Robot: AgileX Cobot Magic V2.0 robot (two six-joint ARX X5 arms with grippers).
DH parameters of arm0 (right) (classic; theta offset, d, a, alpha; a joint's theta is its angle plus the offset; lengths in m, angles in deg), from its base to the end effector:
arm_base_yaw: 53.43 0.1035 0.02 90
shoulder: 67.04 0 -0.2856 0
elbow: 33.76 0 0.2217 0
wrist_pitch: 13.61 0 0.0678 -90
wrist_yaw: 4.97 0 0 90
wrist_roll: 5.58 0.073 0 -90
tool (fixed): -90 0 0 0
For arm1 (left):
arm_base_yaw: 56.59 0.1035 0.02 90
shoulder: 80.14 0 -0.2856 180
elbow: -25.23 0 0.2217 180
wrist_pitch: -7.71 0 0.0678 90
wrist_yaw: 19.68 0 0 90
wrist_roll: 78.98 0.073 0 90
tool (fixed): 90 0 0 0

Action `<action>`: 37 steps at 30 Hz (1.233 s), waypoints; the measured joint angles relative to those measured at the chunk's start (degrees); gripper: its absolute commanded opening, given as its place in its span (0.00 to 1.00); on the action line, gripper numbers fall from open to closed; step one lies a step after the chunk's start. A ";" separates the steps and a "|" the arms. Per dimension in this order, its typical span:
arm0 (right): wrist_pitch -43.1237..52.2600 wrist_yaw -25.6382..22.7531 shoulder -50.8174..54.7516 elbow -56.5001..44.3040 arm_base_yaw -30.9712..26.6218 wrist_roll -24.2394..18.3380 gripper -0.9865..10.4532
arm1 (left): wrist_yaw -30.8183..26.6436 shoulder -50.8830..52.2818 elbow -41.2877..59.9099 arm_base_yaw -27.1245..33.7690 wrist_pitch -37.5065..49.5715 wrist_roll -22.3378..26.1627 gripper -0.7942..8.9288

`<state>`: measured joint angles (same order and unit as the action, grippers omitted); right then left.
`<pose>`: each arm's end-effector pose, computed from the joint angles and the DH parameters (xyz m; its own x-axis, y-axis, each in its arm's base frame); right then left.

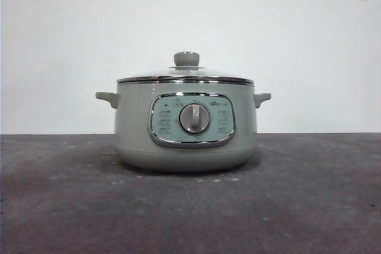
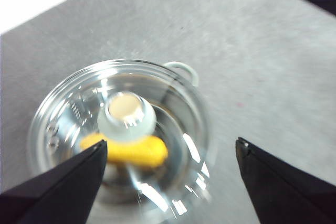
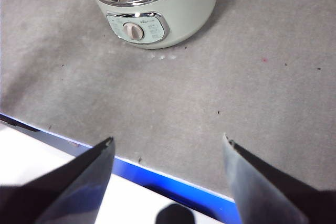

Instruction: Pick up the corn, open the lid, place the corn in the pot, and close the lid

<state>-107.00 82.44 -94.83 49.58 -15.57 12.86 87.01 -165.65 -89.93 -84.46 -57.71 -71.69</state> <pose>0.0051 -0.0002 0.3331 0.6506 0.4485 -0.6128 -0.4017 0.8881 0.2235 0.2572 -0.1597 0.4174 0.5528 -0.6172 -0.5599 0.7141 0.6972 -0.0636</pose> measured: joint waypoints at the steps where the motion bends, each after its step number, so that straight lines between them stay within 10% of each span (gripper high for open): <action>1: 0.00 0.00 0.00 0.00 0.00 -0.07 0.39 | 0.00 2.21 0.00 0.00 -1.77 0.00 0.50; 17: 0.00 0.00 0.00 0.00 0.00 -1.55 0.39 | 0.02 18.88 -0.31 0.00 -21.70 -0.46 0.49; 23: 0.00 -0.02 0.00 0.00 0.00 -1.60 0.11 | 0.02 18.47 -0.31 0.00 -23.65 -0.46 0.08; 37: 0.00 -8.02 0.00 0.00 0.00 -1.77 0.09 | 0.02 18.12 -0.31 0.00 -23.65 -0.48 0.08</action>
<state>-107.00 74.42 -94.83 49.58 -15.57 11.09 87.03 -147.53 -90.24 -84.46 -81.36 -72.17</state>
